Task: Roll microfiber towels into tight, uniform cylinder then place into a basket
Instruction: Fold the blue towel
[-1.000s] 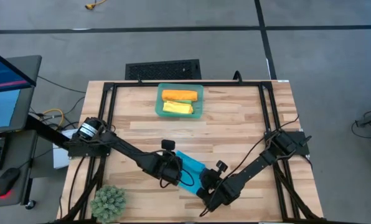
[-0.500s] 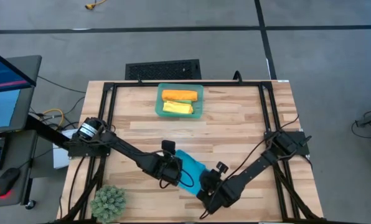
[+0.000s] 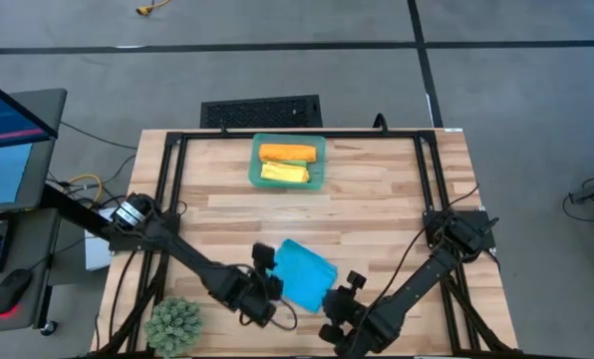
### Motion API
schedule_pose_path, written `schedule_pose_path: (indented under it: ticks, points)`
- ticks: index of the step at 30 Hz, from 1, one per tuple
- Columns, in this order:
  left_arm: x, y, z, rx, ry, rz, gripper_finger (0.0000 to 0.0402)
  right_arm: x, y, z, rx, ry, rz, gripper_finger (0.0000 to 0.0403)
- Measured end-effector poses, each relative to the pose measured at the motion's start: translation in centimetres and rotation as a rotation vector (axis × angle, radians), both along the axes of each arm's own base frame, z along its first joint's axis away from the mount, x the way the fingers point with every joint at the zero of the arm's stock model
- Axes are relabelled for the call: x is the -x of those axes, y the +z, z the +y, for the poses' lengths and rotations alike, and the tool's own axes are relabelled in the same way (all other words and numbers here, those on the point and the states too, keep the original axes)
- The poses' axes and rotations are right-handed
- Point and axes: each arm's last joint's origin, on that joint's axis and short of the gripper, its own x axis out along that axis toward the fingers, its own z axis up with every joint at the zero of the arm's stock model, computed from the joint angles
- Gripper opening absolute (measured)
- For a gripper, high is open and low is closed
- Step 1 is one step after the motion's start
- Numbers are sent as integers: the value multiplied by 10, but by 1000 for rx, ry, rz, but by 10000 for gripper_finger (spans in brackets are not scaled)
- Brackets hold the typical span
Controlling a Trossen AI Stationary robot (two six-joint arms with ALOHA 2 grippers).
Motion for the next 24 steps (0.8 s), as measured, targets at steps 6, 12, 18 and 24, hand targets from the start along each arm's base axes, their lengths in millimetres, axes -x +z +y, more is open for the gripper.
schedule_pose_path:
  ticks: [6,12,18,24]
  points:
    - [7,-15,-18,63,-73,-65,212,-14,-9,3,-28,43,-76,113]
    - [9,-30,-11,95,-63,-51,212,-28,-26,0,-34,87,-27,113]
    - [0,-41,9,129,-52,-53,212,-36,-33,-9,-74,78,31,113]
    - [-9,-50,24,310,-76,-14,212,-45,-61,-19,-115,55,145,113]
